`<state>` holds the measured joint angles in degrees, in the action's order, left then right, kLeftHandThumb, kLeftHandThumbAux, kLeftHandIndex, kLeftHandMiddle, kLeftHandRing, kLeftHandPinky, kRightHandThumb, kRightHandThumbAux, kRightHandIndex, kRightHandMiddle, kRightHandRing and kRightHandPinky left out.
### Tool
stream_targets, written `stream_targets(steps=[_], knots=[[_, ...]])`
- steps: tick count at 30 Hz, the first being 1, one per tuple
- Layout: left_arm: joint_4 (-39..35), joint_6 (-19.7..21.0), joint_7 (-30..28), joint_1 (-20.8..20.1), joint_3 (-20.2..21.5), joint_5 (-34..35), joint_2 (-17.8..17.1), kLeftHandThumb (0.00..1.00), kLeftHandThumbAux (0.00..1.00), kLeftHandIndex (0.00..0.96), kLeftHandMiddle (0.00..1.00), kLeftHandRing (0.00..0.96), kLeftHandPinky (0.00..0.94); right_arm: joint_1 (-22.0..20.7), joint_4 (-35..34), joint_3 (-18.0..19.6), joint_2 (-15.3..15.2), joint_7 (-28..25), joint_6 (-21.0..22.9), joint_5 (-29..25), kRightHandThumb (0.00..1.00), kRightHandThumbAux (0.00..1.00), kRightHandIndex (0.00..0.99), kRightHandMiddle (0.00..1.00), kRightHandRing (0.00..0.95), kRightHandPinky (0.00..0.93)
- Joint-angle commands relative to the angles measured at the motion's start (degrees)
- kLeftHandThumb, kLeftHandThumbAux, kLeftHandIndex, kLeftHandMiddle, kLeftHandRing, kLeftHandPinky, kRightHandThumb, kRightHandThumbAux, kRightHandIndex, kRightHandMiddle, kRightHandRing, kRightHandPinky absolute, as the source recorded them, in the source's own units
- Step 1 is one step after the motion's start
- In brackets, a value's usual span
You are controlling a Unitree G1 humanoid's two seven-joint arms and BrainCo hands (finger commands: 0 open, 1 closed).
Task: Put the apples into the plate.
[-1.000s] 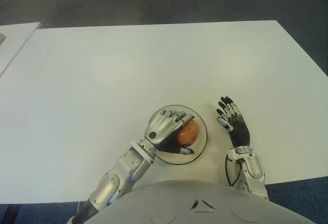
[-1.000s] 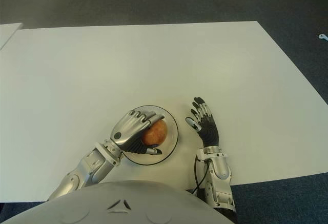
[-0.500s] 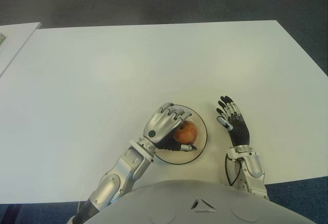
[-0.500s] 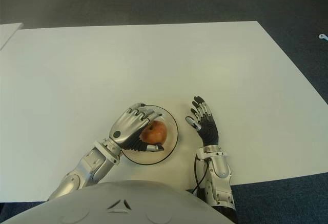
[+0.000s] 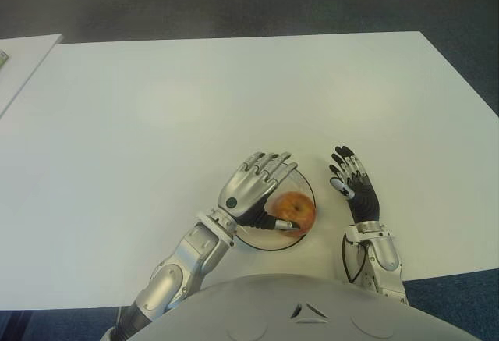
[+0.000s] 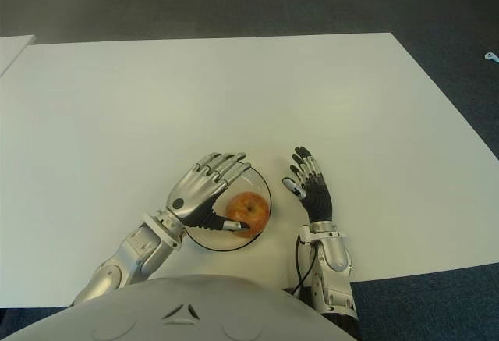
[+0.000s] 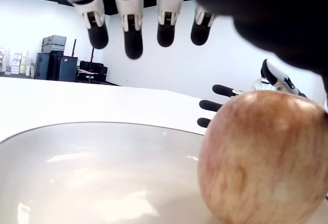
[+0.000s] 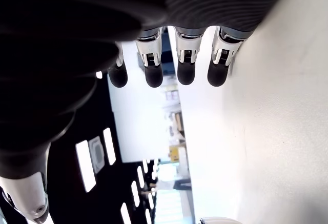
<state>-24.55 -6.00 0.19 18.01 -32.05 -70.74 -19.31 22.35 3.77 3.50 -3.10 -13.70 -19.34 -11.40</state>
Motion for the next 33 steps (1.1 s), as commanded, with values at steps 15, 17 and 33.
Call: stream_targets(steps=[15, 17, 33], knots=[[-1.1, 3.5, 1.5, 2.4, 1.4, -0.6, 1.5, 0.19, 0.314, 0.0, 0.0, 0.0, 0.0, 2.2, 1.6, -0.1, 0.2, 0.3, 3.3, 0.0, 0.137, 0.63, 0.005, 0.0, 0.0, 0.0], [-1.4, 5.3, 4.2, 4.0, 2.8, 2.4, 4.4, 0.193, 0.324, 0.0, 0.0, 0.0, 0.01, 2.4, 1.4, -0.3, 0.0, 0.1, 3.4, 0.1, 0.137, 0.63, 0.005, 0.0, 0.0, 0.0], [1.5, -3.7, 15.6, 13.5, 20.8, 53.0, 22.7, 0.132, 0.435, 0.221, 0.116, 0.098, 0.172, 3.6, -1.0, -0.2, 0.3, 0.0, 4.8, -1.4, 0.138, 0.626, 0.0, 0.0, 0.0, 0.0]])
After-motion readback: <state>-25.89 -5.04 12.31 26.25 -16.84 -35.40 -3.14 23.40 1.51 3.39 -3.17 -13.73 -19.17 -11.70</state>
